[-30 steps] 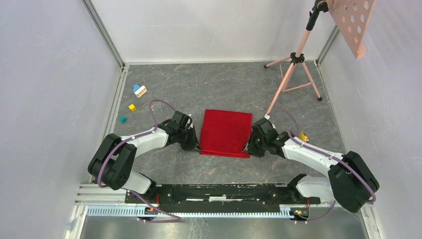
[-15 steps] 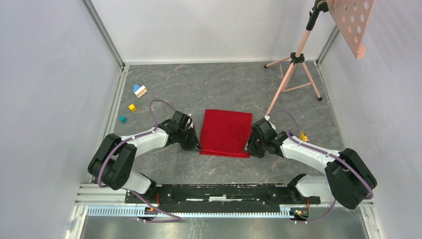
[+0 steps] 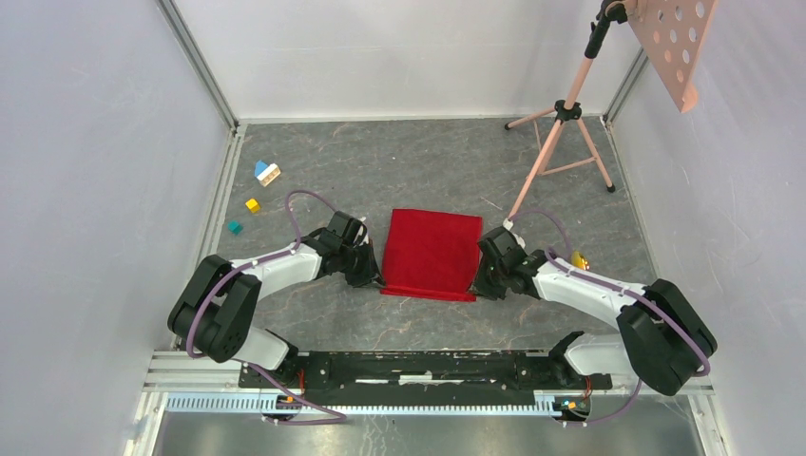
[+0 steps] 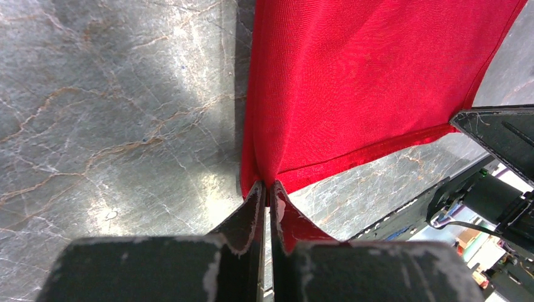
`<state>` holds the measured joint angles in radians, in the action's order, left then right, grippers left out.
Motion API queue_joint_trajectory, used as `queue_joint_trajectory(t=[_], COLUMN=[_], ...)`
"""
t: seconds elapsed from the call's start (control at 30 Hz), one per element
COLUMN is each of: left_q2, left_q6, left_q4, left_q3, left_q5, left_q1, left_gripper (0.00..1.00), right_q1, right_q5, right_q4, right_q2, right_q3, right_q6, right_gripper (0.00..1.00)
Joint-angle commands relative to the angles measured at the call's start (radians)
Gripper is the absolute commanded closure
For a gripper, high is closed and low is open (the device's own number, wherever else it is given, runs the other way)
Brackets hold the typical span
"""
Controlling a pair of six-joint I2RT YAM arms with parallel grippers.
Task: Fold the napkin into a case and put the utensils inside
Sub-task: Smooth out the square-folded napkin at the center of the board.
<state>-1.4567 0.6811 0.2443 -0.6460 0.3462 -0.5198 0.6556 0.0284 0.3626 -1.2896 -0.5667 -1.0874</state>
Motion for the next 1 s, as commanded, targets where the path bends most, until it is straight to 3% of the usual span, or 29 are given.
queue_joint_trajectory(t=[0.0,0.13,0.23,0.33,0.97], left_q2=[0.032,0.045,0.055,0.063,0.095], left_q6=[0.035,0.039,0.048,0.052,0.078], left_q4=[-0.015,-0.014,-0.014,-0.013,-0.008], left_q3=[-0.033,-0.033,-0.030,-0.028,0.015], left_q5=[0.025,0.024,0.031,0.040,0.069], left_q1=[-0.006,-0.006,-0.007,-0.006,-0.007], left_gripper=[0.98,0.98,0.98,0.98,0.96], right_q1=[0.007,0.007,0.007,0.007,0.000], right_q5=[0.046,0.050,0.046,0.056,0.077], right_q4=[0.047,0.064,0.058,0.070,0.087], right_q2=[0.023,0.039,0.047,0.054,0.098], right_q3=[-0.056,-0.063,-0.056,-0.055,-0.019], right_q6=[0.022,0.030,0.030,0.033,0.052], right_gripper=[0.77,0.78,0.86,1.00,1.00])
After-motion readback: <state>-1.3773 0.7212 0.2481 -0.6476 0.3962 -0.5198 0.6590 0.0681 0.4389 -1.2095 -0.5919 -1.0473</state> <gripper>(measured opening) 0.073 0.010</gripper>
